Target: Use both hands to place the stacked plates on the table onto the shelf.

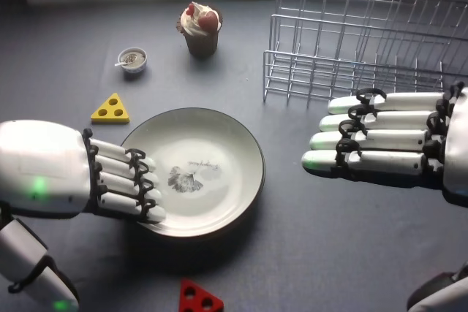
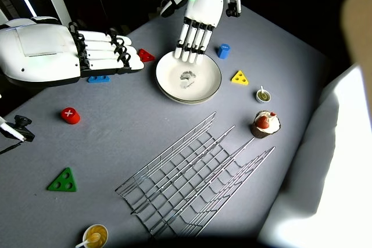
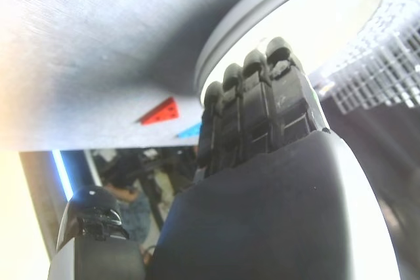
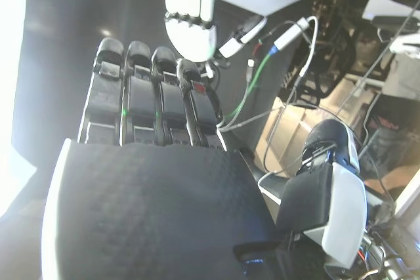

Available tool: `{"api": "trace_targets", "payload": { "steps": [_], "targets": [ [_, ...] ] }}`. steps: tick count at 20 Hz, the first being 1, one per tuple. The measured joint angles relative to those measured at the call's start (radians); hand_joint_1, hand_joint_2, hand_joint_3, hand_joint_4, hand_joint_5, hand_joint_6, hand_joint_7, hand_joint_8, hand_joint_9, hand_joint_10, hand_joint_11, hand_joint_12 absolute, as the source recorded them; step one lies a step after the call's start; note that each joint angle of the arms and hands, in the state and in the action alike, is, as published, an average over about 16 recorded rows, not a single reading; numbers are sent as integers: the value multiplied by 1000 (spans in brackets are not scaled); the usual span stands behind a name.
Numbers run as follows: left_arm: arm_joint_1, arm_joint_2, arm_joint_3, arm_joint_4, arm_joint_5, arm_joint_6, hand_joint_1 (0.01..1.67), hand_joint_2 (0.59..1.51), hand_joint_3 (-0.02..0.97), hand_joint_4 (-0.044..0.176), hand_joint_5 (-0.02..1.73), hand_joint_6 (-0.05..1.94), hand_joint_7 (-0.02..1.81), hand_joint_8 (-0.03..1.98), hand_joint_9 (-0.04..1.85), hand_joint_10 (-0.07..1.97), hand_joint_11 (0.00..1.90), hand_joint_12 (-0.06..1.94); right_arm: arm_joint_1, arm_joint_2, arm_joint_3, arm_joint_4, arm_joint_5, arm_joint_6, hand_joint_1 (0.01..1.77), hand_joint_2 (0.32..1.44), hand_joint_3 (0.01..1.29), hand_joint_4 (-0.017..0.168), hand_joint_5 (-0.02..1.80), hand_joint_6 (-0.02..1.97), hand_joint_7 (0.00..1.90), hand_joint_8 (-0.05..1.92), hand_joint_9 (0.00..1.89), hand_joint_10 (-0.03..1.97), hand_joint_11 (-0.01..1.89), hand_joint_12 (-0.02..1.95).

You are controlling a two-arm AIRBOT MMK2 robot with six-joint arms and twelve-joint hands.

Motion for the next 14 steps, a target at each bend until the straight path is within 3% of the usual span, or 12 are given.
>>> {"api": "trace_targets", "payload": {
  "steps": [14],
  "targets": [
    [54, -52, 83, -9, -33, -2, 36, 973, -7, -7, 101, -21, 112, -2, 113, -8, 104, 26, -75, -4, -48, 22, -17, -215, 24, 889, 17, 3, 139, 2, 168, 2, 172, -3, 134, 18]
  ]
}}
